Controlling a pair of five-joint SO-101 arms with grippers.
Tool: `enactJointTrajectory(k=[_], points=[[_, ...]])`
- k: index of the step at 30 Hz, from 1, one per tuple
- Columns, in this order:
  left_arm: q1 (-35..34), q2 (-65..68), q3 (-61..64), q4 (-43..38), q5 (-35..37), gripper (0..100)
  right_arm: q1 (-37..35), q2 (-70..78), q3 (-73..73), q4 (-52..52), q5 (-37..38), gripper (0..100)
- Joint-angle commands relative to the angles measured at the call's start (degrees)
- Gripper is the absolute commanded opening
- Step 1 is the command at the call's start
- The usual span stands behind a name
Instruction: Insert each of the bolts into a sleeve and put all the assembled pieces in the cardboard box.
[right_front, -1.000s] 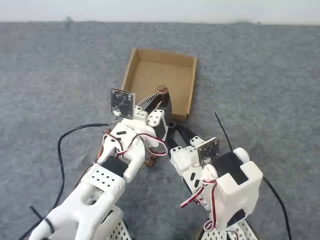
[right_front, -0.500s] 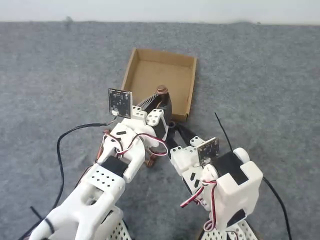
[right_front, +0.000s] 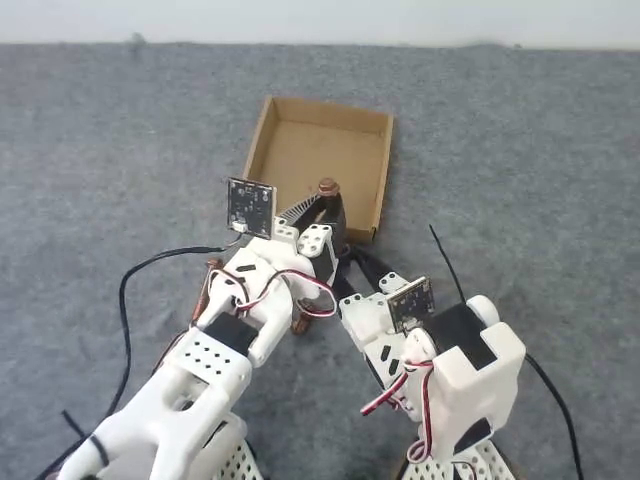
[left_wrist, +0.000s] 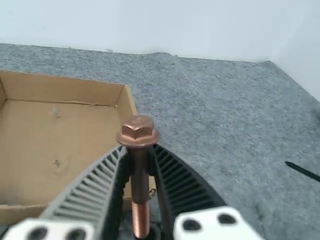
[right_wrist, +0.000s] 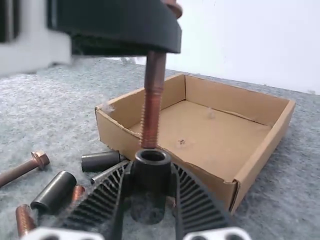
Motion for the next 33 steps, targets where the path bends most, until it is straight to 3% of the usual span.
enactJointTrajectory(k=[1, 13, 20, 33], points=[[1.3, -2.3, -2.3, 0.0, -2.9, 1, -0.2, -2.6, 1.8, 0.1, 0.9, 0.6], [2.1, 0.4, -1.3, -0.4, -3.2, 1, -0.1, -2.6, 1.8, 0.2, 4.3, 0.6], [2.5, 9.1, -1.3, -9.8, -3.2, 1, 0.0, -2.5, 1.8, 1.5, 4.6, 0.6], [2.5, 0.4, 2.5, -3.6, -3.1, 1, 2.5, -2.7, 1.9, -0.9, 4.5, 0.6]])
